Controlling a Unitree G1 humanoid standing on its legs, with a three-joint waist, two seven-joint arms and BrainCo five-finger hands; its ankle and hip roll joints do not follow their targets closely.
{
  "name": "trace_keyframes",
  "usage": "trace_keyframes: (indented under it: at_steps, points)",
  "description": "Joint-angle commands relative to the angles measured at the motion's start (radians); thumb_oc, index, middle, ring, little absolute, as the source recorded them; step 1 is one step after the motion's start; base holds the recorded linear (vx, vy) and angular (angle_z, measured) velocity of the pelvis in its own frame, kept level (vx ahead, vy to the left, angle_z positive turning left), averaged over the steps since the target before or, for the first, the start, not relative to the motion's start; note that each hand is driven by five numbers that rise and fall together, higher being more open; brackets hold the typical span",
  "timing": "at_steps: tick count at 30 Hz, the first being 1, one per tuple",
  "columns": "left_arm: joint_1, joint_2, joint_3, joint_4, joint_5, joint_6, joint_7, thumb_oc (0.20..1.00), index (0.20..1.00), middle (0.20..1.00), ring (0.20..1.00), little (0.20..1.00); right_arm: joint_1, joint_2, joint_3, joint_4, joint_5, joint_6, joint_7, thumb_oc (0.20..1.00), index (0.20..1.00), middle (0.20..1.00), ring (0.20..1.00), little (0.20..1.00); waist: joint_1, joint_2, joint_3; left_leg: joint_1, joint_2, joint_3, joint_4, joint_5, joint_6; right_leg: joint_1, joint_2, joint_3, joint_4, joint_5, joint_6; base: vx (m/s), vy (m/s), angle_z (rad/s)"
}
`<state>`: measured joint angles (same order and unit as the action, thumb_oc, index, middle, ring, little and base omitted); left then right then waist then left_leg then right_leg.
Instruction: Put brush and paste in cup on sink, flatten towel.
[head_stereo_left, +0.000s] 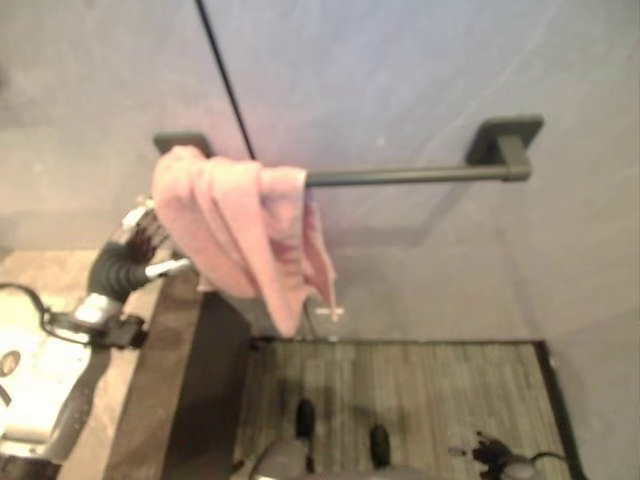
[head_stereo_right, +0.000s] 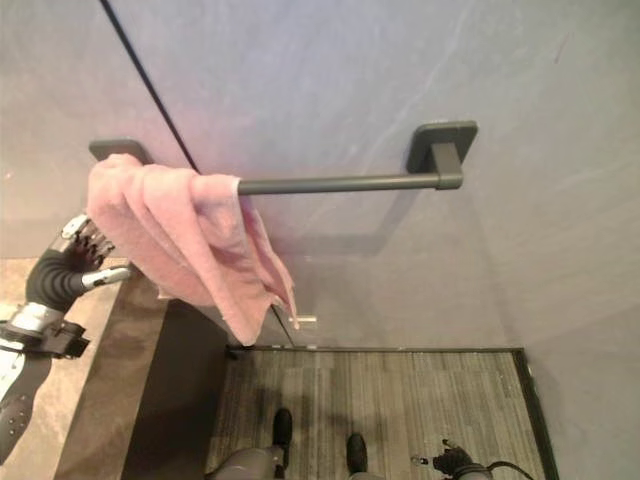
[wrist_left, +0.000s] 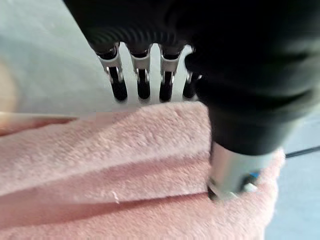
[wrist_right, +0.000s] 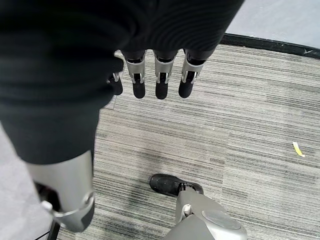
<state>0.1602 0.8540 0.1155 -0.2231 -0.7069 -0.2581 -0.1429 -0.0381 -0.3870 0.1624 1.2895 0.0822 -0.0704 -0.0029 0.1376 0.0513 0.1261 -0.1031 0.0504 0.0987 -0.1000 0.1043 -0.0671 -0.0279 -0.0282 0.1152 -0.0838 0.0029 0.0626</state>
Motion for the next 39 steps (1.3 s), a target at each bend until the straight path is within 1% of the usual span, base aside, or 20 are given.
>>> trace_keyframes:
  at_steps: [1, 4, 5, 6, 7, 9, 10, 15, 21, 22, 26, 27, 28, 30, 32, 33, 36, 37, 38, 39]
  points:
    - [-0.076, 0.063, 0.023, -0.049, -0.033, -0.062, -0.009, 0.442, 0.442, 0.442, 0.442, 0.442, -0.019, 0.029, 0.035, 0.02, 0.009, -0.01, -0.01, 1.0, 1.0, 1.0, 1.0, 1.0, 0.007, -0.058, -0.006, 0.054, -0.001, 0.005, 0.013, -0.078, -0.018, -0.03, -0.141, -0.02, -0.003, 0.046, 0.131, 0.0, 0.0, 0.0]
    - [-0.08, 0.078, 0.024, -0.055, -0.036, -0.061, -0.007, 0.391, 0.391, 0.391, 0.391, 0.391, -0.017, 0.031, 0.043, 0.019, 0.004, -0.011, -0.009, 1.0, 1.0, 1.0, 1.0, 1.0, 0.005, -0.057, -0.007, 0.057, -0.001, 0.008, 0.013, -0.079, -0.018, -0.03, -0.141, -0.02, -0.003, 0.046, 0.132, 0.0, 0.0, 0.0]
    - [-0.083, 0.082, 0.025, -0.058, -0.036, -0.06, -0.007, 0.391, 0.391, 0.391, 0.391, 0.391, -0.017, 0.032, 0.046, 0.019, 0.003, -0.011, -0.008, 1.0, 1.0, 1.0, 1.0, 1.0, 0.005, -0.057, -0.007, 0.057, 0.0, 0.009, 0.013, -0.079, -0.018, -0.03, -0.142, -0.02, -0.003, 0.047, 0.132, 0.0, 0.0, 0.0]
    - [-0.085, 0.087, 0.025, -0.061, -0.036, -0.061, -0.006, 0.338, 0.338, 0.338, 0.338, 0.338, -0.018, 0.033, 0.048, 0.019, 0.002, -0.011, -0.007, 1.0, 1.0, 1.0, 1.0, 1.0, 0.005, -0.056, -0.007, 0.057, 0.0, 0.01, 0.013, -0.079, -0.018, -0.03, -0.141, -0.02, -0.003, 0.046, 0.132, 0.0, 0.0, 0.0]
    - [-0.086, 0.09, 0.023, -0.062, -0.037, -0.06, -0.005, 0.335, 0.335, 0.335, 0.335, 0.335, -0.018, 0.033, 0.051, 0.018, 0.001, -0.011, -0.007, 1.0, 1.0, 1.0, 1.0, 1.0, 0.005, -0.056, -0.007, 0.057, 0.0, 0.01, 0.013, -0.079, -0.019, -0.031, -0.142, -0.02, -0.003, 0.047, 0.133, 0.0, 0.0, 0.0]
    - [-0.089, 0.104, 0.022, -0.073, -0.036, -0.058, -0.003, 0.272, 0.272, 0.272, 0.272, 0.272, -0.018, 0.033, 0.052, 0.014, 0.0, -0.012, -0.009, 1.0, 1.0, 1.0, 1.0, 1.0, 0.003, -0.056, -0.007, 0.057, 0.0, 0.012, 0.013, -0.079, -0.019, -0.031, -0.142, -0.02, -0.003, 0.048, 0.133, 0.0, 0.0, 0.0]
    - [-0.09, 0.108, 0.021, -0.08, -0.038, -0.057, -0.003, 0.219, 0.219, 0.219, 0.219, 0.219, -0.018, 0.032, 0.052, 0.012, 0.001, -0.013, -0.008, 1.0, 1.0, 1.0, 1.0, 1.0, 0.003, -0.057, -0.007, 0.057, 0.0, 0.012, 0.013, -0.079, -0.019, -0.032, -0.142, -0.02, -0.003, 0.049, 0.133, 0.0, 0.0, 0.0]
    - [-0.087, 0.121, 0.02, -0.086, -0.04, -0.055, -0.004, 0.2, 0.2, 0.2, 0.2, 0.2, -0.018, 0.028, 0.056, -0.001, 0.01, -0.019, -0.015, 1.0, 1.0, 1.0, 1.0, 1.0, 0.001, -0.061, -0.006, 0.057, 0.001, 0.013, 0.013, -0.079, -0.018, -0.033, -0.142, -0.022, -0.003, 0.052, 0.134, 0.0, 0.0, 0.0]
    - [-0.064, 0.132, 0.039, -0.084, -0.039, -0.058, -0.003, 0.2, 0.2, 0.2, 0.2, 0.2, -0.02, 0.01, 0.037, -0.084, 0.077, -0.058, -0.026, 1.0, 1.0, 1.0, 1.0, 1.0, -0.006, -0.068, 0.0, 0.053, 0.004, 0.02, 0.013, -0.077, -0.018, -0.043, -0.14, -0.018, -0.003, 0.057, 0.135, -0.01, -0.001, 0.0]
    - [-0.052, 0.144, 0.052, -0.08, -0.039, -0.063, -0.005, 0.2, 0.2, 0.2, 0.2, 0.2, -0.017, -0.008, 0.024, -0.168, 0.127, -0.082, -0.022, 1.0, 1.0, 1.0, 1.0, 1.0, -0.012, -0.073, 0.005, 0.05, 0.006, 0.023, 0.013, -0.075, -0.019, -0.049, -0.137, -0.015, -0.003, 0.06, 0.136, -0.03, -0.005, -0.03]
    - [-0.021, 0.157, 0.067, -0.059, -0.039, -0.068, -0.014, 0.2, 0.2, 0.2, 0.2, 0.2, 0.048, -0.071, 0.028, -0.463, 0.163, -0.111, 0.017, 1.0, 1.0, 1.0, 1.0, 1.0, -0.027, -0.084, 0.013, 0.042, 0.009, 0.03, 0.013, -0.069, -0.02, -0.063, -0.134, -0.012, -0.003, 0.067, 0.139, -0.04, -0.012, -0.07]
    - [-0.005, 0.167, 0.071, -0.045, -0.032, -0.069, -0.018, 0.2, 0.2, 0.2, 0.2, 0.2, 0.091, -0.125, 0.03, -0.623, 0.129, -0.126, 0.033, 1.0, 1.0, 1.0, 1.0, 1.0, -0.032, -0.09, 0.013, 0.04, 0.008, 0.03, 0.013, -0.068, -0.019, -0.069, -0.135, -0.012, -0.002, 0.07, 0.142, -0.02, -0.01, -0.12]
    - [-0.004, 0.166, 0.071, -0.045, -0.032, -0.069, -0.019, 0.2, 0.2, 0.2, 0.2, 0.2, 0.095, -0.126, 0.029, -0.627, 0.129, -0.123, 0.033, 1.0, 1.0, 1.0, 1.0, 1.0, -0.033, -0.089, 0.012, 0.04, 0.008, 0.029, 0.013, -0.068, -0.019, -0.069, -0.135, -0.012, -0.002, 0.07, 0.142, -0.02, -0.007, -0.11]
    - [0.009, 0.17, 0.078, -0.03, -0.022, -0.067, -0.028, 0.2, 0.2, 0.2, 0.2, 0.2, 0.08, -0.193, 0.015, -0.747, 0.063, -0.131, 0.006, 1.0, 1.0, 1.0, 1.0, 1.0, -0.032, -0.092, 0.013, 0.037, 0.007, 0.029, 0.013, -0.069, -0.017, -0.07, -0.139, -0.012, -0.002, 0.073, 0.144, -0.01, 0.002, -0.03]
    - [0.006, 0.176, 0.072, -0.029, -0.021, -0.065, -0.036, 0.2, 0.2, 0.2, 0.2, 0.2, 0.076, -0.21, 0.005, -0.795, 0.063, -0.134, 0.007, 1.0, 1.0, 1.0, 1.0, 1.0, -0.033, -0.092, 0.013, 0.037, 0.007, 0.03, 0.013, -0.068, -0.016, -0.071, -0.14, -0.014, -0.001, 0.074, 0.145, 0.0, 0.0, 0.0]
    - [0.001, 0.197, 0.063, -0.03, -0.014, -0.065, -0.044, 0.2, 0.2, 0.2, 0.2, 0.2, 0.07, -0.235, 0.002, -0.856, 0.086, -0.142, 0.026, 1.0, 1.0, 1.0, 1.0, 1.0, -0.034, -0.094, 0.016, 0.035, 0.007, 0.031, 0.013, -0.068, -0.016, -0.073, -0.141, -0.013, -0.001, 0.076, 0.147, 0.0, 0.0, 0.0]
    - [-0.002, 0.203, 0.06, -0.029, -0.015, -0.063, -0.047, 0.2, 0.2, 0.2, 0.2, 0.2, 0.08, -0.246, 0.002, -0.896, 0.097, -0.142, 0.041, 1.0, 1.0, 1.0, 1.0, 1.0, -0.033, -0.095, 0.016, 0.034, 0.007, 0.031, 0.013, -0.067, -0.015, -0.074, -0.142, -0.015, -0.001, 0.076, 0.147, 0.0, 0.0, 0.0]
    - [0.001, 0.213, 0.064, -0.026, -0.021, -0.064, -0.053, 0.2, 0.2, 0.2, 0.2, 0.2, 0.091, -0.271, 0.006, -0.98, 0.144, -0.149, 0.079, 1.0, 1.0, 1.0, 1.0, 1.0, -0.03, -0.099, 0.017, 0.031, 0.007, 0.028, 0.013, -0.065, -0.014, -0.074, -0.143, -0.019, -0.001, 0.077, 0.147, 0.0, 0.0, 0.0]
    - [0.001, 0.213, 0.063, -0.026, -0.021, -0.064, -0.053, 0.2, 0.2, 0.2, 0.2, 0.2, 0.092, -0.272, 0.005, -0.981, 0.144, -0.148, 0.08, 1.0, 1.0, 1.0, 1.0, 1.0, -0.031, -0.098, 0.016, 0.031, 0.006, 0.028, 0.013, -0.065, -0.014, -0.074, -0.143, -0.02, -0.001, 0.077, 0.147, -0.03, 0.004, 0.01]
    - [0.001, 0.22, 0.056, -0.014, -0.024, -0.066, -0.056, 0.2, 0.2, 0.2, 0.2, 0.2, 0.096, -0.304, 0.013, -1.071, 0.204, -0.16, 0.116, 1.0, 1.0, 1.0, 1.0, 1.0, -0.028, -0.104, 0.017, 0.028, 0.007, 0.025, 0.013, -0.064, -0.014, -0.075, -0.144, -0.023, -0.001, 0.079, 0.148, 0.0, 0.0, 0.0]
